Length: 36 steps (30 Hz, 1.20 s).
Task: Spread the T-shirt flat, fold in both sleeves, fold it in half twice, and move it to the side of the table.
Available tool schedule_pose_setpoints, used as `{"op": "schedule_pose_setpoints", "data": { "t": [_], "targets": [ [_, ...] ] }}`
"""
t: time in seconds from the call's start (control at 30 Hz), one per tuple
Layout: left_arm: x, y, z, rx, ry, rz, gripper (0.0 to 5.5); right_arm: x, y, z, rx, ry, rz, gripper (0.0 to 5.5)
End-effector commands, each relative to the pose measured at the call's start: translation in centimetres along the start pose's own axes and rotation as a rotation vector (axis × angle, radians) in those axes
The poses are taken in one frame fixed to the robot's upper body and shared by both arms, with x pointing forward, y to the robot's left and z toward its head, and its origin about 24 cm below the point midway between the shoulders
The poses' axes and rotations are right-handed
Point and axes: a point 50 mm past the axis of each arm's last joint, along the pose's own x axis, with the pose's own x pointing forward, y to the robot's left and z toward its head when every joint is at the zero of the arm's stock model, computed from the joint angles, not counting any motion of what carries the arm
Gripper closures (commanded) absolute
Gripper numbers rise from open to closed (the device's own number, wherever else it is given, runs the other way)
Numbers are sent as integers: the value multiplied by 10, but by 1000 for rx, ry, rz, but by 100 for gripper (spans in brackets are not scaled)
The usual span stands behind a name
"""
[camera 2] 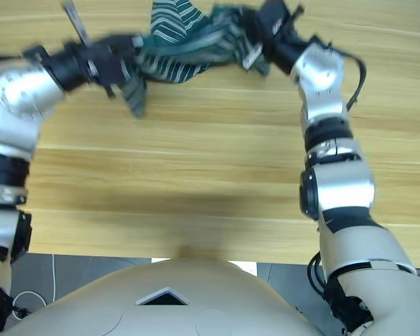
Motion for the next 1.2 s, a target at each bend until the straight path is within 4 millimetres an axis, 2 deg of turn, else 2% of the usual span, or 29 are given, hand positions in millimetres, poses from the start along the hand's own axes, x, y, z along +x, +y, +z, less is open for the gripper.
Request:
{"op": "schedule_pose_setpoints", "data": {
  "t": [0.03, 0.13, 0.23, 0.3, 0.47, 0.57, 0.8, 0.93, 1.03, 1.2],
  "targets": [
    [-23, 21, 1, 52, 47, 81, 550, -12, -17, 4, 6, -19, -44, 545],
    [-38, 31, 10, 93, 52, 108, 550, -23, -12, 6, 9, -65, 27, 545],
    [-49, 21, 24, 153, 51, 24, 550, -40, 12, 9, -67, -91, 256, 545],
    [-55, 4, 35, 164, 45, -75, 550, -54, 32, 13, -107, -88, 403, 545],
    [-63, -73, 62, 161, -12, -415, 550, -85, 91, 12, -125, -36, 702, 545],
    [-63, -96, 78, 164, -68, -511, 550, -93, 112, 8, -93, -10, 783, 545],
    [-71, -117, 86, 122, -87, -605, 550, -110, 136, 2, -13, 26, 870, 545],
    [-88, -117, 86, 58, -41, -681, 479, -119, 140, 3, 27, 39, 902, 550],
    [-104, -117, 79, 9, 33, -750, 432, -124, 142, 4, 62, 51, 932, 550],
    [-113, -115, 84, -112, 31, -765, 361, -133, 149, 8, 150, 52, 980, 550]
  ]
}}
